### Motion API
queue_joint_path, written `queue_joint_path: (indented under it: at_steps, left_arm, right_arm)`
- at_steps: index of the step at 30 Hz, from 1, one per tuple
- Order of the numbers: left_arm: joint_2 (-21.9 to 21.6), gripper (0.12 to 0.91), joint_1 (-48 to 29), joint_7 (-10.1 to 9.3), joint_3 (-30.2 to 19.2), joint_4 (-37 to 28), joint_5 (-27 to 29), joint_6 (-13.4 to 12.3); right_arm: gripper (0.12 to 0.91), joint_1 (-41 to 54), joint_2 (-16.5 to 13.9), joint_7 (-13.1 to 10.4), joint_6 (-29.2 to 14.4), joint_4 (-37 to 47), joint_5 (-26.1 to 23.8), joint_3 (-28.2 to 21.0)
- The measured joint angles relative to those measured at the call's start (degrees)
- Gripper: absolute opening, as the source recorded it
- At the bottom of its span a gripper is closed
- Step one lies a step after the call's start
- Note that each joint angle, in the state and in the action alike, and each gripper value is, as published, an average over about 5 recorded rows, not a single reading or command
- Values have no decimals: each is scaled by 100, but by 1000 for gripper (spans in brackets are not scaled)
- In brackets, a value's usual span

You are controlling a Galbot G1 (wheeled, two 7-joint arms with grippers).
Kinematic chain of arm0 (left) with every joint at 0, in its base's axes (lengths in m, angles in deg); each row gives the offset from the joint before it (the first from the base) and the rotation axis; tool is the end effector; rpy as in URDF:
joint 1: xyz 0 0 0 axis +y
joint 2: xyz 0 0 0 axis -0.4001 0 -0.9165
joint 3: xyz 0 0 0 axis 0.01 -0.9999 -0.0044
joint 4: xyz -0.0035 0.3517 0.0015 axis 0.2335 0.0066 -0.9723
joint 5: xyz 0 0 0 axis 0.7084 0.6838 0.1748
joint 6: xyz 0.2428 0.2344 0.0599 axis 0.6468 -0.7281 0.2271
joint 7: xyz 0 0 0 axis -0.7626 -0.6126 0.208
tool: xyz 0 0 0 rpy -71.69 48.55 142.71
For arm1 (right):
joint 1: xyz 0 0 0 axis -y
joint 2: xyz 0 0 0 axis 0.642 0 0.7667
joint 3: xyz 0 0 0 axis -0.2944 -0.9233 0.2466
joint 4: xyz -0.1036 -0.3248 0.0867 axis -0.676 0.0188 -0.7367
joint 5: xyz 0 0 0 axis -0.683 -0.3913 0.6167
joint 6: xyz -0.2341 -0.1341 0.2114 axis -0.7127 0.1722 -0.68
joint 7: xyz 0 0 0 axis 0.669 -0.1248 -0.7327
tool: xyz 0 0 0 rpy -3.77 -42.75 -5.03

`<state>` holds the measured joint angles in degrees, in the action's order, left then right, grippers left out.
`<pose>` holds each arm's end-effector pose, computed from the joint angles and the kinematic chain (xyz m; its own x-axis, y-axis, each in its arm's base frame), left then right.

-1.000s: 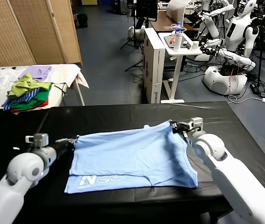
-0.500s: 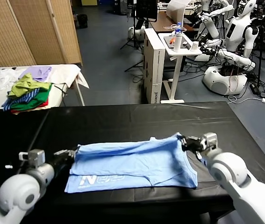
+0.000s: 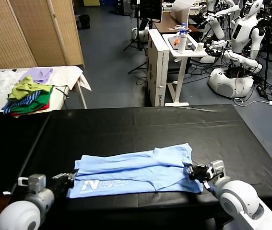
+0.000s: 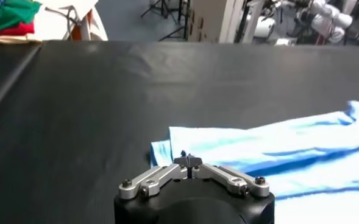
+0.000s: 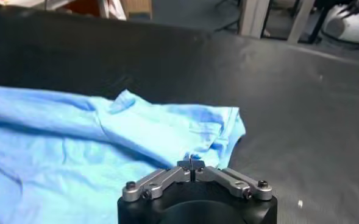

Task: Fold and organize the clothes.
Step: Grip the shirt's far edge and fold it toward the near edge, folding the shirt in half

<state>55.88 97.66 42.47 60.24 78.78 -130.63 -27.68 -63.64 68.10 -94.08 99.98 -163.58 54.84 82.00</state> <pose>0.1814 0.1142 -0.2303 -0.7770 0.1395 0.6139 0.1109 0.9902 -0.0847 0.2455 -0.0893 -0.2354 -0.7260 -0.2558 0.6383 -0.3331 0.9429 -0.0009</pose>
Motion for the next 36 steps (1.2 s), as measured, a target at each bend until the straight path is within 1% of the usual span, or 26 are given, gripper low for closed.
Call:
queue_joint_path:
  at_steps: [9, 17, 25, 32, 33, 34, 35, 36]
  left_arm:
    - [97, 147, 69, 13, -27, 17, 143, -4]
    - [113, 147, 80, 16, -37, 10, 163, -16]
    - [130, 147, 23, 31, -50, -112, 241, -69]
    - [187, 147, 35, 24, -60, -134, 313, -80]
    - [198, 147, 34, 13, -63, -133, 335, -77]
    - [209, 156, 35, 2, -65, -128, 358, -75]
    - [220, 185, 41, -10, -65, -118, 382, -72]
    - [228, 213, 52, -15, -59, -103, 403, -70]
  right_arm:
    - [140, -2, 72, 5, -28, 25, -2, -24]
    - [140, -12, 102, 7, -30, 22, -24, -35]
    - [140, -50, 119, 11, -32, -10, -40, -29]
    - [145, -132, 114, 98, -21, -99, -38, 58]
    - [160, -152, 105, 106, -12, -126, -36, 86]
    - [195, -175, 94, 114, -3, -155, -33, 118]
    - [229, -199, 81, 119, 8, -188, -26, 153]
    - [280, -228, 67, 123, 19, -226, -15, 192]
